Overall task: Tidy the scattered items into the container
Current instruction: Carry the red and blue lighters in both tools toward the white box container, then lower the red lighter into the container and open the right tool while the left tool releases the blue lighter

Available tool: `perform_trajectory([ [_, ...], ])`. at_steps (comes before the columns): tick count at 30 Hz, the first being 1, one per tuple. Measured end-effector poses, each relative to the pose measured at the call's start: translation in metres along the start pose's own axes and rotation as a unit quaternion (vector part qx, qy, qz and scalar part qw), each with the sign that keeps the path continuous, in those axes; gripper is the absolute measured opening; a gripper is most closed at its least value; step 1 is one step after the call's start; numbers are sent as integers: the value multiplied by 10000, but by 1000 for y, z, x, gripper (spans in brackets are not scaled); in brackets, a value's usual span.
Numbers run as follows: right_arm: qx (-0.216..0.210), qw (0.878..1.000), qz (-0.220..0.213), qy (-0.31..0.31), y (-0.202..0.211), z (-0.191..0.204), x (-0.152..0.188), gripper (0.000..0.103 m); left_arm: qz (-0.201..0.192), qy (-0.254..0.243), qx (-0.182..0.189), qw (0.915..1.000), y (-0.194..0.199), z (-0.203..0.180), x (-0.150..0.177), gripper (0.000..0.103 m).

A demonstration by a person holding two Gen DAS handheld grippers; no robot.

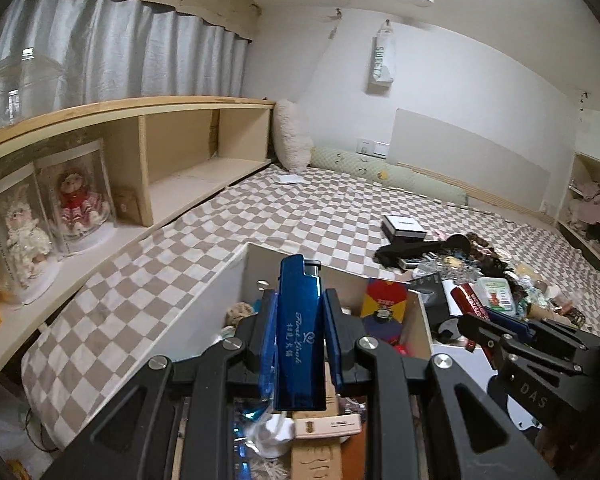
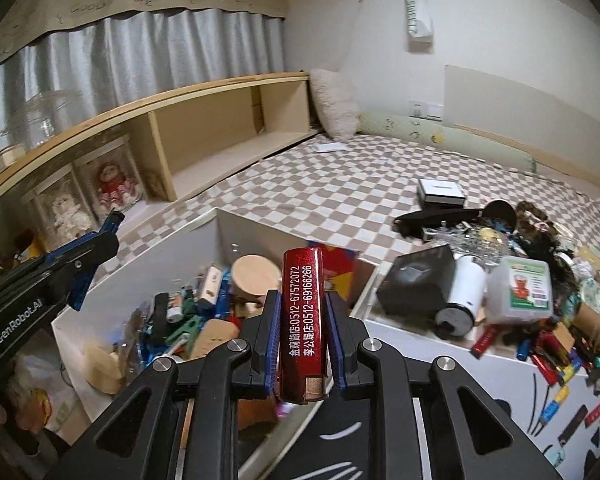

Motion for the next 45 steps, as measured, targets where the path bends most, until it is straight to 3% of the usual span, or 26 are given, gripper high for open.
perform_trajectory([
  [8, -231, 9994, 195, 147, -17, 26, 10, 23, 119, 107, -338, 9993, -5, 23, 4, 22],
  [19, -444, 9977, 491, 141, -31, 41, 26, 23, 282, 140, -365, 9988, -13, 28, 11, 22],
  [42, -642, 9957, 668, -16, -36, 46, 34, 23, 611, 138, -584, 9963, -25, 36, 22, 23],
  [44, -666, 9954, 686, -40, -36, 46, 35, 23, 587, 145, -580, 9965, -24, 36, 21, 24],
  [45, -680, 9953, 693, -56, -37, 46, 35, 23, 574, 156, -577, 9966, -23, 36, 20, 33],
])
Point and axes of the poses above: each gripper's, at about its wrist camera, not at the fingertips, and y roughly against the way its jaws point, z to its left, x to its underside, the point moved 10 cm from there along -y, roughly the way its jaws point
